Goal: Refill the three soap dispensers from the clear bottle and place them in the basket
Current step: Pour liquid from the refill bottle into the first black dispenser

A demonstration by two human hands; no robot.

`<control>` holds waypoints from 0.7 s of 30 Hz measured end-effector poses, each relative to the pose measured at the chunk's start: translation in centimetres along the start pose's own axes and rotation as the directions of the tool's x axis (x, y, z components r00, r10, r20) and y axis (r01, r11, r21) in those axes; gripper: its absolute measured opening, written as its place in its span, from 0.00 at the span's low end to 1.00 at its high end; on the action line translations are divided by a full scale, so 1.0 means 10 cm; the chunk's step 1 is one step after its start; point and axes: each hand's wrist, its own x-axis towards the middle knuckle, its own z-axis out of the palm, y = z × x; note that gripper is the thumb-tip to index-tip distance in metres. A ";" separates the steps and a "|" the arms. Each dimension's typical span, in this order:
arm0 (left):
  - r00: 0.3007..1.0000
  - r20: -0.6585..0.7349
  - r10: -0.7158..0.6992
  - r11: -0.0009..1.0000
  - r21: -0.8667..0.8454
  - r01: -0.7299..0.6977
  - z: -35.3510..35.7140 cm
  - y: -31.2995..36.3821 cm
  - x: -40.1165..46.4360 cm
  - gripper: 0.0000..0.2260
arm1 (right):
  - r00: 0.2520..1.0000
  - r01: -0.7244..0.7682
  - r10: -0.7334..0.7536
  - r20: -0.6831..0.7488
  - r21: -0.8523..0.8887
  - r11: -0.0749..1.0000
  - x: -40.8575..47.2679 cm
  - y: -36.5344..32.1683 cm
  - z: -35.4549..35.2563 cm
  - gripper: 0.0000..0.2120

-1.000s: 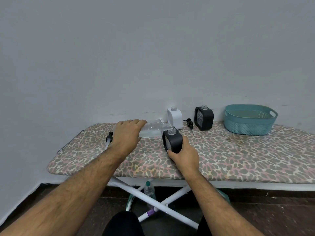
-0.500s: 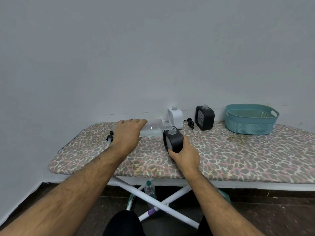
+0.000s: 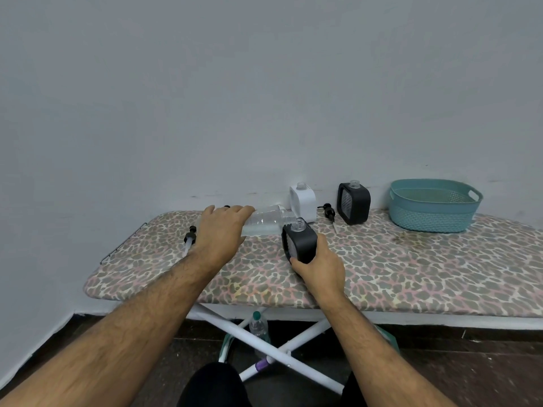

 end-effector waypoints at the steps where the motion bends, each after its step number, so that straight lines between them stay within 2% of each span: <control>1: 1.000 0.005 0.000 1.000 0.001 0.000 0.00 0.00 0.00 0.28 | 1.000 0.000 0.000 0.000 0.004 1.000 0.00 0.00 0.00 0.27; 21: 0.999 0.043 -0.007 1.000 -0.009 0.007 -0.01 -0.01 0.03 0.27 | 1.000 -0.001 0.001 -0.007 0.010 1.000 0.00 0.01 0.01 0.26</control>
